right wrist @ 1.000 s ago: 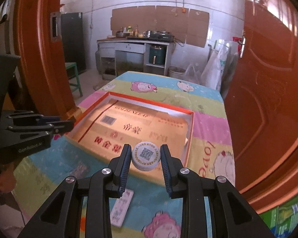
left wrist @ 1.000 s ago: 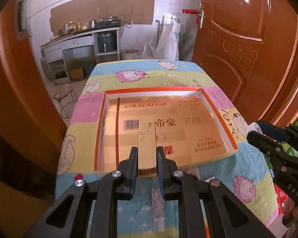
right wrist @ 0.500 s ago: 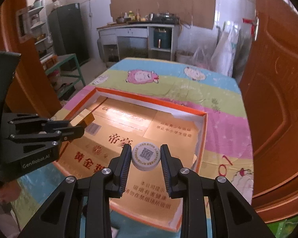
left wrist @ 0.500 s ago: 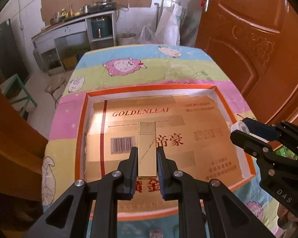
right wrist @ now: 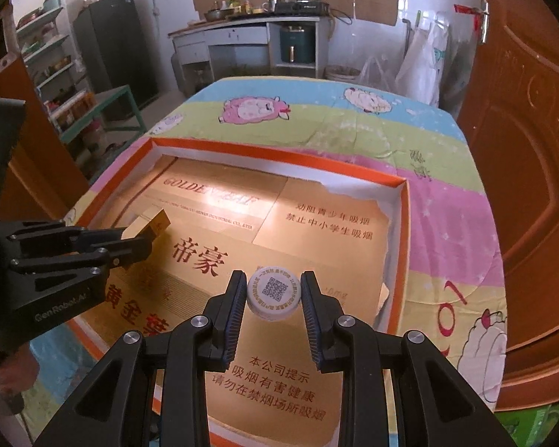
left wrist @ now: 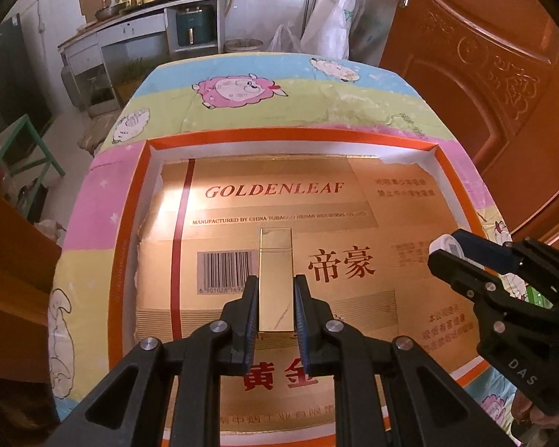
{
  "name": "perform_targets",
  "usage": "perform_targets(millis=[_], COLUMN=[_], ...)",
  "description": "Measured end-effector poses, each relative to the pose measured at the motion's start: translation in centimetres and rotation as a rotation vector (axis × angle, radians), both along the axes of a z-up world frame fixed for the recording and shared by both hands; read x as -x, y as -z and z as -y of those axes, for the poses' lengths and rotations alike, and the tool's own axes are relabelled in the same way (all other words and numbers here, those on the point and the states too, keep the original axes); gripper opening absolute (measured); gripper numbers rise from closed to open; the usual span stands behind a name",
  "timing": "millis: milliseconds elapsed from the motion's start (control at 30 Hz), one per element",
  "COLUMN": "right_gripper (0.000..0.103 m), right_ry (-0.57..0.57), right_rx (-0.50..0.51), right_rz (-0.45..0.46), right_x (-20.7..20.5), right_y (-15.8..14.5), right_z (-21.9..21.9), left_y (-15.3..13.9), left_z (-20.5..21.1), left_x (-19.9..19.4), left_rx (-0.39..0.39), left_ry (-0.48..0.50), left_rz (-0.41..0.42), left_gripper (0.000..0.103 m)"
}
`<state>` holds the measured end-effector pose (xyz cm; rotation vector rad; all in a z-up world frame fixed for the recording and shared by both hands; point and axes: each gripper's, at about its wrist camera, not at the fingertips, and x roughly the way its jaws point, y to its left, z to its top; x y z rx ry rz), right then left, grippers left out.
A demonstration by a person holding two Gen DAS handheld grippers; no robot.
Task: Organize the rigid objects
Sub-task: 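Carry the gold block with the left gripper while the right gripper carries the white cap toward the tray, then lower and open the left gripper in the tray while the right gripper releases the white cap there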
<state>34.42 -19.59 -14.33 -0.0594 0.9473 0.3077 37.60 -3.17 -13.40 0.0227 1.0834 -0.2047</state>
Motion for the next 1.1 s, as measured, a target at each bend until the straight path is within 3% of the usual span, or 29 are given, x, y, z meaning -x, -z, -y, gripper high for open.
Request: perform_targets(millis=[533, 800, 867, 933, 1100], right_gripper=[0.031, 0.031, 0.038, 0.047, 0.049], right_ry=[-0.004, -0.005, -0.004, -0.003, -0.006], right_rx=[0.052, 0.089, 0.091, 0.091, 0.100], right_rz=[-0.011, 0.002, 0.006, 0.009, 0.030], right_x=[0.1, 0.3, 0.3, 0.5, 1.2], right_y=[2.0, 2.8, 2.8, 2.7, 2.6], right_z=[-0.9, -1.1, -1.1, -1.1, -1.3], left_y=[1.5, 1.8, 1.8, 1.9, 1.8], left_z=[-0.2, -0.1, -0.4, -0.7, -1.1], left_x=[0.1, 0.6, 0.8, 0.9, 1.4], left_rx=[-0.012, -0.013, 0.017, 0.054, 0.091], left_ry=[-0.001, 0.046, 0.056, 0.075, 0.073], left_rz=[0.015, 0.055, 0.064, 0.074, 0.074], left_gripper=[0.018, 0.019, 0.022, 0.032, 0.038])
